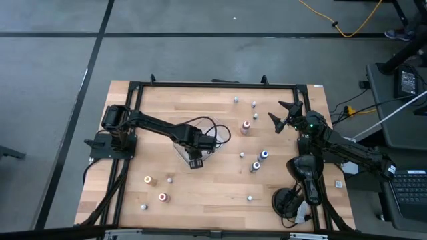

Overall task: Pick & Place food coloring
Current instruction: Put the small red food coloring bottle into the transparent bin, then put the small black food coloring bottle into the transparent bin

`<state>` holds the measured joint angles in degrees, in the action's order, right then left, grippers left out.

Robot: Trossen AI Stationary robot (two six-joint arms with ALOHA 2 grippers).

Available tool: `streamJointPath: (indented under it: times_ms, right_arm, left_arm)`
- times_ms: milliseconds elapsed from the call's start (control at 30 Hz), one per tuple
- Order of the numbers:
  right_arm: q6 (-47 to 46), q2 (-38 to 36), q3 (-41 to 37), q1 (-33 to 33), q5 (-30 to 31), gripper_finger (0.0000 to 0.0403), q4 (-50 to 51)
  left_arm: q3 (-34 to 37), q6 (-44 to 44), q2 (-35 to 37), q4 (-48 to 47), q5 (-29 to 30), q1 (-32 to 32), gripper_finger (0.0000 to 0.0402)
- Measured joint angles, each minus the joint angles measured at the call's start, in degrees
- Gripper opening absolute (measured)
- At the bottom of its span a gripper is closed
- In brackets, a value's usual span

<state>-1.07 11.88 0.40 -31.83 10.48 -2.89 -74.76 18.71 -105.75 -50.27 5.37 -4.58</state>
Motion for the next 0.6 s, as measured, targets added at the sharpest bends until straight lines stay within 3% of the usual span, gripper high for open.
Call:
streamJointPath:
  times_ms: [233, 600]
  right_arm:
    - [-0.06, 0.00, 0.01, 0.00, 0.00, 0.0394, 0.00]
    - [-0.05, 0.00, 0.02, -0.02, 0.00, 0.0394, 0.00]
  left_arm:
    - [-4.54, 0.03, 0.47, -2.51, 0.00, 0.28, 0.0154]
    - [-9.27, 1.69, 5.76, -5.45, 1.57, 0.94, 0.0236]
